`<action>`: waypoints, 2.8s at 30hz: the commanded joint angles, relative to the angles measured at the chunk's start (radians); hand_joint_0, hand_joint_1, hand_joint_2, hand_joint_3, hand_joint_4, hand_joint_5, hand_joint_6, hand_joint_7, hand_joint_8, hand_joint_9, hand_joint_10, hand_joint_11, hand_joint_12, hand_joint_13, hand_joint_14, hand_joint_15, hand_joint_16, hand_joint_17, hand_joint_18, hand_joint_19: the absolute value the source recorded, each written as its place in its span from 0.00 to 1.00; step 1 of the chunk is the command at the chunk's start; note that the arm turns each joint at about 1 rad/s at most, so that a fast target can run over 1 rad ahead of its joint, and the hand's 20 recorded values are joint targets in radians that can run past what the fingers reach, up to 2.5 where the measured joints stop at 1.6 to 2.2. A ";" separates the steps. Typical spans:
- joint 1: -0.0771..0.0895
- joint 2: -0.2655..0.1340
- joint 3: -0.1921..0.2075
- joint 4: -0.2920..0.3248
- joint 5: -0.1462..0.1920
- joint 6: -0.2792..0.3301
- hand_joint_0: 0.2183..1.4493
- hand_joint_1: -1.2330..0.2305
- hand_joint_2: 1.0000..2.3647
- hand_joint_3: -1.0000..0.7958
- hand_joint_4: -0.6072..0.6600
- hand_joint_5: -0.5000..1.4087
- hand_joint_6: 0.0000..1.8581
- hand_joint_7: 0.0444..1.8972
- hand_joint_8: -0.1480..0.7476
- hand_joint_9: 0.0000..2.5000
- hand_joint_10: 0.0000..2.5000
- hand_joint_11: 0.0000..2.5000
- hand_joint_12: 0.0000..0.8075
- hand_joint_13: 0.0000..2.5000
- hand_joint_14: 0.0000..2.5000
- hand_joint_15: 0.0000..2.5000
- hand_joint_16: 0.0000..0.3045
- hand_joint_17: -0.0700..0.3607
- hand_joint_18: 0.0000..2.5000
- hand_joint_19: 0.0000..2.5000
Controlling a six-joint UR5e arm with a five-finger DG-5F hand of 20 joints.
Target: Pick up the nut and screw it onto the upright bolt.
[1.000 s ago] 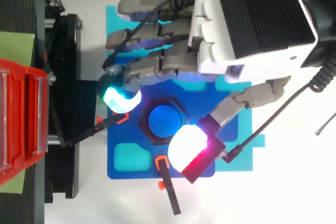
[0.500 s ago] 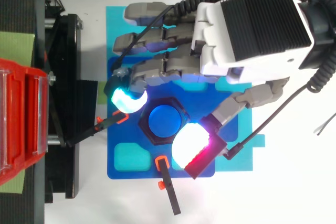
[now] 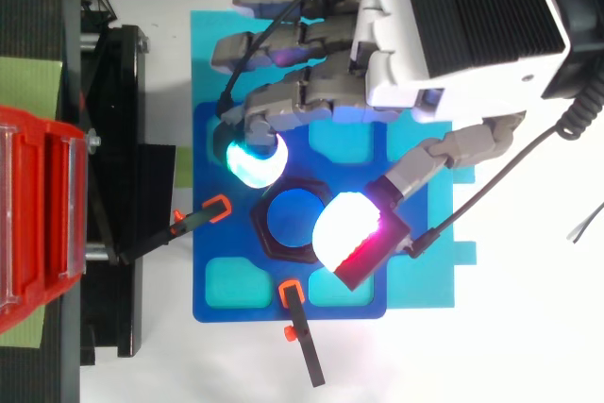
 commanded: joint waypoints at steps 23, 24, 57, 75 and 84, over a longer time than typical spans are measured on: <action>-0.054 0.000 0.126 -0.092 -0.090 0.001 0.24 0.65 0.00 0.28 0.71 0.22 0.27 0.52 0.43 0.28 0.00 0.00 0.36 0.12 0.00 0.00 0.10 0.32 0.00 0.00; -0.056 0.000 0.131 -0.093 -0.096 0.003 0.24 0.65 0.00 0.28 0.71 0.22 0.27 0.50 0.43 0.27 0.00 0.00 0.36 0.12 0.00 0.00 0.10 0.32 0.00 0.00; 0.007 -0.002 -0.043 0.171 -0.068 0.103 0.23 0.68 0.00 0.28 0.69 0.21 0.27 0.43 0.42 0.25 0.00 0.00 0.37 0.10 0.00 0.00 0.12 0.35 0.00 0.00; 0.021 -0.051 -0.029 0.244 -0.047 0.116 0.23 0.68 0.00 0.28 0.69 0.21 0.27 0.43 0.42 0.26 0.00 0.00 0.37 0.11 0.00 0.00 0.12 0.35 0.00 0.00; 0.021 -0.052 -0.027 0.221 -0.051 0.101 0.23 0.68 0.00 0.28 0.69 0.21 0.27 0.43 0.42 0.26 0.00 0.00 0.36 0.11 0.00 0.00 0.12 0.35 0.00 0.00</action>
